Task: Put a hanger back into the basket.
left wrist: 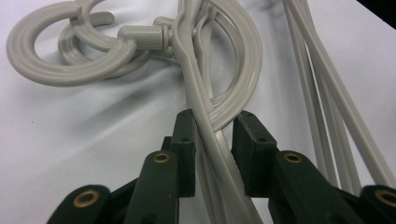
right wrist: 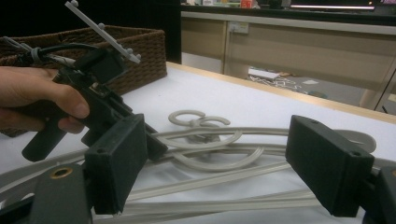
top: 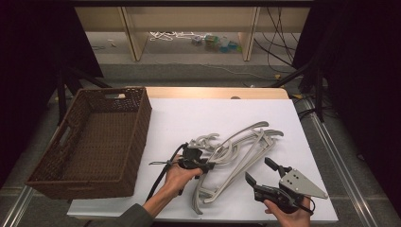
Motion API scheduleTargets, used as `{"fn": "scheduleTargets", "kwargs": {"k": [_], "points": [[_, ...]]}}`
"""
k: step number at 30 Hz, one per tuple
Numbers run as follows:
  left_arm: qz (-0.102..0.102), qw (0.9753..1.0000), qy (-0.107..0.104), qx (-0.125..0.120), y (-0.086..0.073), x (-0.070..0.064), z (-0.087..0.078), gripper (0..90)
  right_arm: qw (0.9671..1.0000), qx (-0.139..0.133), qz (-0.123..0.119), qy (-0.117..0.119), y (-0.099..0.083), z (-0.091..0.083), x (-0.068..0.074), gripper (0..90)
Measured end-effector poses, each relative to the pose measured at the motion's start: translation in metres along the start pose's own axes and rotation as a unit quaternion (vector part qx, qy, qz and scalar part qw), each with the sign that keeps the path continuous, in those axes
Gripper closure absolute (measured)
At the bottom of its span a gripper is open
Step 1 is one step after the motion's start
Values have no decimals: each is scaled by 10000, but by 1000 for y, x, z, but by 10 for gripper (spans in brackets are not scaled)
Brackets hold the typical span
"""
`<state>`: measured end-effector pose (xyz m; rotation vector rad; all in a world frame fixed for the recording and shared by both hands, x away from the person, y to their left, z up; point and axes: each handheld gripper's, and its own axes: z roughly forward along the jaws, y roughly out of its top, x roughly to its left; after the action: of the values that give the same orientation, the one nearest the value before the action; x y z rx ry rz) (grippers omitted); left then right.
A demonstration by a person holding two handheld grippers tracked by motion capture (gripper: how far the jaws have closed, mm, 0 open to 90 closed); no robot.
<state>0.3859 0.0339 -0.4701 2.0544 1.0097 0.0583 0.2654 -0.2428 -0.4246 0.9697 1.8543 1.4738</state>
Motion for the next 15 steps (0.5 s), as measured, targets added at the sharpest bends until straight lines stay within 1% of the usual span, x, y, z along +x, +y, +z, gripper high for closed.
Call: {"fn": "scheduleTargets", "kwargs": {"k": [1, 2, 3, 4, 5, 6, 7, 8, 9, 10, 11, 12, 13, 14, 15], "points": [[-8, 10000, 27, -68, 0, 1, -1, 708, 10000, 5, 3, 9, 0, 0, 0, 215], [-8, 10000, 27, -68, 0, 1, -1, 708, 10000, 22, 6, 18, 0, 0, -1, 216], [-99, 9999, 33, -118, 0, 1, -4, 709, 10000, 11, 32, 43, 0, 0, -1, 216], [-99, 9999, 33, -118, 0, 1, -4, 710, 10000, 11, 32, 43, 0, 0, -1, 216], [-114, 9998, -11, -182, 1, 0, -5, 710, 10000, 52, 6, 27, 0, -1, -2, 216], [-14, 9999, 2, -160, 2, 1, -8, 711, 10000, 56, 6, 20, 0, -1, -2, 217], [-14, 9999, 2, -160, 2, 1, -8, 711, 10000, 23, 27, 38, 0, -1, -2, 217], [-8, 9998, 20, -210, 2, 0, -9, 711, 10000, 23, 27, 38, 0, -1, -2, 217], [34, 9998, -26, -215, 4, 0, -12, 712, 10000, 70, 41, 36, 0, -1, -3, 217], [54, 9997, -1, -255, 4, -1, -13, 713, 10000, 40, 32, -7, 0, -1, -3, 217], [134, 9997, -15, -207, 5, 1, -15, 715, 10000, 51, 18, -18, 0, -1, -3, 217], [134, 9997, -15, -207, 5, 1, -15, 716, 10000, 49, 17, -22, 0, -2, -3, 217], [66, 9996, -24, -273, 6, 0, -16, 716, 10000, 49, 17, -22, 0, -2, -3, 217], [42, 9993, 5, -373, 7, 0, -18, 721, 10000, 22, 13, -47, 0, -1, -3, 217], [42, 9993, 5, -373, 7, 0, -18, 724, 10000, 19, 18, -41, 0, -1, -3, 217]]}}
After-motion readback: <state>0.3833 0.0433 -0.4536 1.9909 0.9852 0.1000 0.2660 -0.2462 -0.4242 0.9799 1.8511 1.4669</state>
